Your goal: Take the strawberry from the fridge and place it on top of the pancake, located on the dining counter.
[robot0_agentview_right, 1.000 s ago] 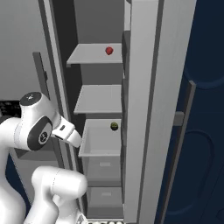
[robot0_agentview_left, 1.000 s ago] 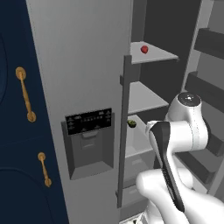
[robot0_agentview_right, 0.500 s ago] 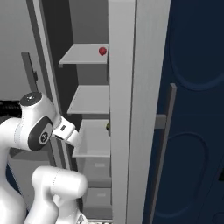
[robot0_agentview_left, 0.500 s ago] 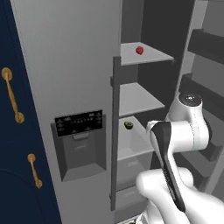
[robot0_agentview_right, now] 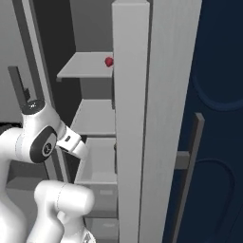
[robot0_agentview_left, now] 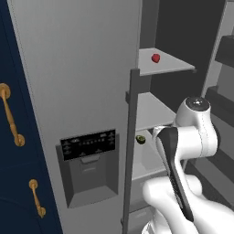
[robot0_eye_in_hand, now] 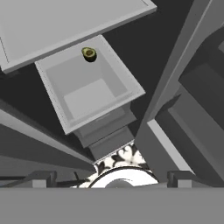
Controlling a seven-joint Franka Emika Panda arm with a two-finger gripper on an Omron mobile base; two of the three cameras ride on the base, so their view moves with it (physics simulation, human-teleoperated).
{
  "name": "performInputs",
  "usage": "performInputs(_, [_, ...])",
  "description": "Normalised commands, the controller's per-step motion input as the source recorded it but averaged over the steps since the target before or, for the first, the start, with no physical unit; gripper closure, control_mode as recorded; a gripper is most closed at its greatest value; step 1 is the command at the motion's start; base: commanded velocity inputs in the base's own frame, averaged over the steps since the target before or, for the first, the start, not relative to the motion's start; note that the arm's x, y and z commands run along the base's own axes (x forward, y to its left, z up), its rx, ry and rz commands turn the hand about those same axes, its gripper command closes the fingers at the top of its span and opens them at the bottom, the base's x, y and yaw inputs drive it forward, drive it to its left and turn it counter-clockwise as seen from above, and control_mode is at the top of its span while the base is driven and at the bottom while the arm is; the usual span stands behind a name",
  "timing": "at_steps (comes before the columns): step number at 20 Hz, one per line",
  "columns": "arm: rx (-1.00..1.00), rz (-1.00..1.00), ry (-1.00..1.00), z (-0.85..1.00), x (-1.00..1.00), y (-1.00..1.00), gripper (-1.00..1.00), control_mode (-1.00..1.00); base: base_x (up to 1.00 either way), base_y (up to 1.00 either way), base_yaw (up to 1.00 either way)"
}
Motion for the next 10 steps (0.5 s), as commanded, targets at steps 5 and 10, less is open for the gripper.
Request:
performInputs(5, [0.0, 0.0, 0.0, 0.0, 0.0, 0.0, -1.0, 1.0, 0.18, -0.27, 0.08])
performInputs(10, [0.0, 0.0, 0.0, 0.0, 0.0, 0.0, -1.0, 1.0, 0.15, -0.29, 0.02])
